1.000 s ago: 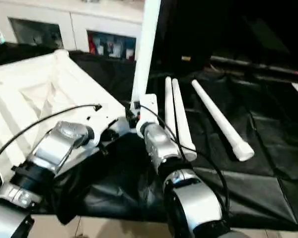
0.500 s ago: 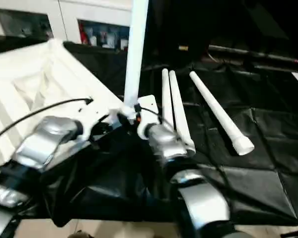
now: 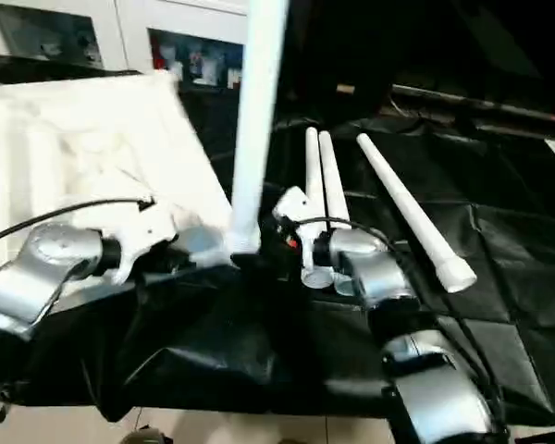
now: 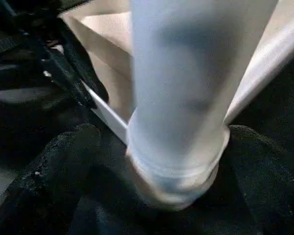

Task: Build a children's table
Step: Rotate leg to tighten

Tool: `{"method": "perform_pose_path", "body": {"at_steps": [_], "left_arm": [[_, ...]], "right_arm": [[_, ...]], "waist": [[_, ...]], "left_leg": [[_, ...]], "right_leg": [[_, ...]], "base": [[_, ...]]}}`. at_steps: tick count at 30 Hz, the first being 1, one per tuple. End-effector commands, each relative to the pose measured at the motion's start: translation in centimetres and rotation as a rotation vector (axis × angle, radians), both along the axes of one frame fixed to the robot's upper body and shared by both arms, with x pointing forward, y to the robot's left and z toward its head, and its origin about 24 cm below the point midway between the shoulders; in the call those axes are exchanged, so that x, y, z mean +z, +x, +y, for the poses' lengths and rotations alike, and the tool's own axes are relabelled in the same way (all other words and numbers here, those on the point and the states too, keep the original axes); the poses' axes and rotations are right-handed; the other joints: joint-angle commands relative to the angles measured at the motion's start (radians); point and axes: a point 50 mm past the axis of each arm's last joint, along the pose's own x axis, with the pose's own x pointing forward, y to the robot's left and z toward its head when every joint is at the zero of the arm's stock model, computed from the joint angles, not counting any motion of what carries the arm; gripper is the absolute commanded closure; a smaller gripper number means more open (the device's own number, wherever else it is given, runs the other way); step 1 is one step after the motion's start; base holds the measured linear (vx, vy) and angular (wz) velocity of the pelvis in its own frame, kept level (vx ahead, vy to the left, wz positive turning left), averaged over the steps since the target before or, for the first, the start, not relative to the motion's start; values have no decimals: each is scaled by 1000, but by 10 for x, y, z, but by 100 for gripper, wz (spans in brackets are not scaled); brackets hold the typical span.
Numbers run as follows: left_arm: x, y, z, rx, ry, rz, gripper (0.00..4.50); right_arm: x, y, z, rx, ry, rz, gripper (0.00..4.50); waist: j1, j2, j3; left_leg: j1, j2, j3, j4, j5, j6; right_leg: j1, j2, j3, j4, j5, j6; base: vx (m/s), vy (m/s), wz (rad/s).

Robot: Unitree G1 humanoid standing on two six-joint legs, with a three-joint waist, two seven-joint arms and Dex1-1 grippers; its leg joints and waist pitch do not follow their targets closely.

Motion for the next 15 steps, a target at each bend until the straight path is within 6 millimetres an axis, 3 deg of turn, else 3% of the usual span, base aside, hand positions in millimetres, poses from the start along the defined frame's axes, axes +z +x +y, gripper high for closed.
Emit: {"method": "perform_pose_path", "body": {"at_steps": [1,9,15], "left_arm": [[-15,-13,-9,-101,5,75,450],[-16,-15,-7,-118,5,83,450],[-15,-16,-6,-122,3,77,450]], "right_arm": [[0,-3,-3,23,-32,-4,4],[0,-5,1,30,-25,-7,4],[-1,-7,5,30,-15,-12,57]], "waist": [[-1,10,-55],[-1,7,-56],[-1,2,-61]], "left_leg": [[12,43,-3,-45,63,105],[12,42,-4,-45,35,68],[12,38,-4,-39,89,81]], "right_leg": [[51,-78,50,-46,209,-257],[53,-80,51,-44,184,-255],[56,-77,50,-36,263,-262]], "base": [[0,0,0],[0,0,0],[0,0,0]]}}
